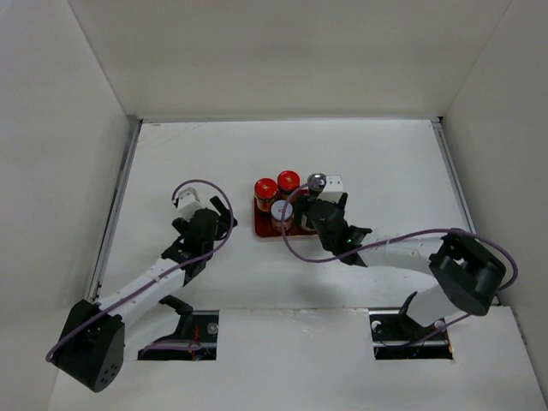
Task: Organize the condiment bottles
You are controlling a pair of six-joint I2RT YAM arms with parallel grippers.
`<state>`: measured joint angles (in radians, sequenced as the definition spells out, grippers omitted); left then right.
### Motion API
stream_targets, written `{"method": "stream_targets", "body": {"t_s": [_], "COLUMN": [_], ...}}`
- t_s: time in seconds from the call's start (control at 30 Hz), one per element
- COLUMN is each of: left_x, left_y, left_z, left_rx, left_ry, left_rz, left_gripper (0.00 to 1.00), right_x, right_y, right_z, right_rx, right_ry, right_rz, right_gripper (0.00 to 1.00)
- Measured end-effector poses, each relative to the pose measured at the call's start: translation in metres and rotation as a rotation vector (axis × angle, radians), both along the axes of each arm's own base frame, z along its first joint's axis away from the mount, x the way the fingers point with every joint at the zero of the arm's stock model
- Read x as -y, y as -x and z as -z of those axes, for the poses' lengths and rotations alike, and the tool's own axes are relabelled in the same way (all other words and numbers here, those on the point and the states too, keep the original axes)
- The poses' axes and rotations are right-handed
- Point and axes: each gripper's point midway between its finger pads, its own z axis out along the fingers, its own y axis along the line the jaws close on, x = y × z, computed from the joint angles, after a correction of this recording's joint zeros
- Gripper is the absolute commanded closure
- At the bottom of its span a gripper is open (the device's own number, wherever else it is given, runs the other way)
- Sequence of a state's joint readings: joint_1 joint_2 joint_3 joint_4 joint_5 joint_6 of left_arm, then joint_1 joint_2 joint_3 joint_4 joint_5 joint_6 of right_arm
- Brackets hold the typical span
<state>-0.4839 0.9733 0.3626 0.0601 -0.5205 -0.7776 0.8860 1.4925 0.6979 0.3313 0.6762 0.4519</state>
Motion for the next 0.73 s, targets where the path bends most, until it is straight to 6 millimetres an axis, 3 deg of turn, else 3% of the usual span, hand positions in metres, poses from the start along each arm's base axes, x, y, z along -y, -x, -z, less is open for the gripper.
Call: {"method": "stream_targets", "body": {"t_s": [0.13,0.27,0.33,0.43,0.57,0.73], "left_x": [0.003,0.007,0.01,0.013,0.019,0.03], "left_y": [-0.001,0.0,0.001,0.0,-0.001,-0.004], "left_z": [-0.006,-0.017,-0.023,-0.03,-0.036,-0.051], "left_rx": [0.004,0.031,0.043,0.057,0.064,0.083], "left_ry": [-0.003,-0.001,0.0,-0.001,0.0,0.006], "left_rz": [0.007,0.015,0.021,0.024,0.036,0.058], "left_gripper": [0.0,0.0,0.0,0.0,0.0,0.0], "right_x": [0.0,0.012,0.024,0.059,0.119,0.157], "right_y": [0.0,0.006,0.01,0.011,0.008,0.007], "right_z": [-0.024,-0.081,-0.111,-0.136,-0.135,-0.106], "right_rx": [0.049,0.147,0.203,0.266,0.309,0.285], "right_ry": [-0.042,-0.144,-0.209,-0.272,-0.292,-0.26], "right_rz": [0.008,0.033,0.049,0.114,0.254,0.338], "right_gripper": [0.0,0.0,0.0,0.0,0.0,0.0]}}
